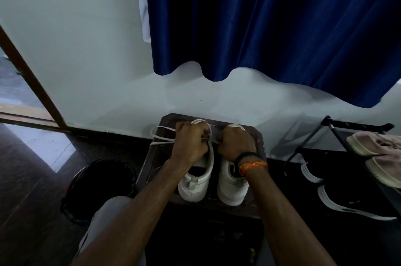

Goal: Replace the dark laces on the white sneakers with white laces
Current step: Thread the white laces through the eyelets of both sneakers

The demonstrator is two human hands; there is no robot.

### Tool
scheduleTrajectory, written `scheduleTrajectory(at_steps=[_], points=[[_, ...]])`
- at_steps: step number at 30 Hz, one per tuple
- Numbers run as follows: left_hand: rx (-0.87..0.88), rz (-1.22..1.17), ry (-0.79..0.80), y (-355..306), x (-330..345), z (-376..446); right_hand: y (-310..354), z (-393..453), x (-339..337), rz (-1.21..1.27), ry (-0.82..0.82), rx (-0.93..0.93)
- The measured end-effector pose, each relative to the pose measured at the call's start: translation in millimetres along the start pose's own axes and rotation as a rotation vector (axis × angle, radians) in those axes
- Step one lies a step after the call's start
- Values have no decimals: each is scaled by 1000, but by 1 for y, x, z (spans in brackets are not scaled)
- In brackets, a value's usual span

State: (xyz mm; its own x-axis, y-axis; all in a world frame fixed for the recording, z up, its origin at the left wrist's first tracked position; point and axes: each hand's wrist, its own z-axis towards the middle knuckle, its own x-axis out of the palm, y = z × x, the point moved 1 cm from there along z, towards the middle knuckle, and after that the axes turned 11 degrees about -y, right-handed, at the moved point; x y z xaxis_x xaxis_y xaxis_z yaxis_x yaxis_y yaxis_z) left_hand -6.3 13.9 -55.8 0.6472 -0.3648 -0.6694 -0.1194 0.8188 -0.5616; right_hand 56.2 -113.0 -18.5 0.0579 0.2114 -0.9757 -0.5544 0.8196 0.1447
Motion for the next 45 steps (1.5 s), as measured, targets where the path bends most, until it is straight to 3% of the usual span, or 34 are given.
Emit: scheduleTrajectory(at_steps=[2, 6, 12, 15, 19, 22, 27, 31, 36, 41, 43, 45], points=[[-10, -18, -6, -1, -1, 0, -5, 1, 1, 104, -41, -7], [-10, 7, 5, -1, -1, -1, -21, -2, -11, 582, -146, 155], [-51, -49, 18, 3, 1, -2, -57, 3, -33, 1180, -545, 828], [-35, -52, 2, 2, 2, -2, -51, 3, -37, 1321, -526, 838], [-24, -60, -8, -1, 0, -2, -23, 2, -26, 1529, -323, 666], [-12, -33, 6, -3, -2, -2, -13, 2, -22, 1414, -166, 577], [1, 21, 22, -5, -3, -1, -9, 11, -25, 630, 48, 278], [-6, -3, 24, -1, -2, -1, -2, 19, -11, 250, 210, 80], [-21, 8, -14, 0, -1, -1, -8, 11, -14, 379, 14, 173], [-55, -25, -31, 3, 1, -2, -40, 7, -29, 330, -362, 554], [-60, -58, -46, 3, 2, -2, -45, 5, -31, 266, -383, 563], [-53, -66, -47, 1, 1, -3, -42, 5, -28, 271, -303, 451]])
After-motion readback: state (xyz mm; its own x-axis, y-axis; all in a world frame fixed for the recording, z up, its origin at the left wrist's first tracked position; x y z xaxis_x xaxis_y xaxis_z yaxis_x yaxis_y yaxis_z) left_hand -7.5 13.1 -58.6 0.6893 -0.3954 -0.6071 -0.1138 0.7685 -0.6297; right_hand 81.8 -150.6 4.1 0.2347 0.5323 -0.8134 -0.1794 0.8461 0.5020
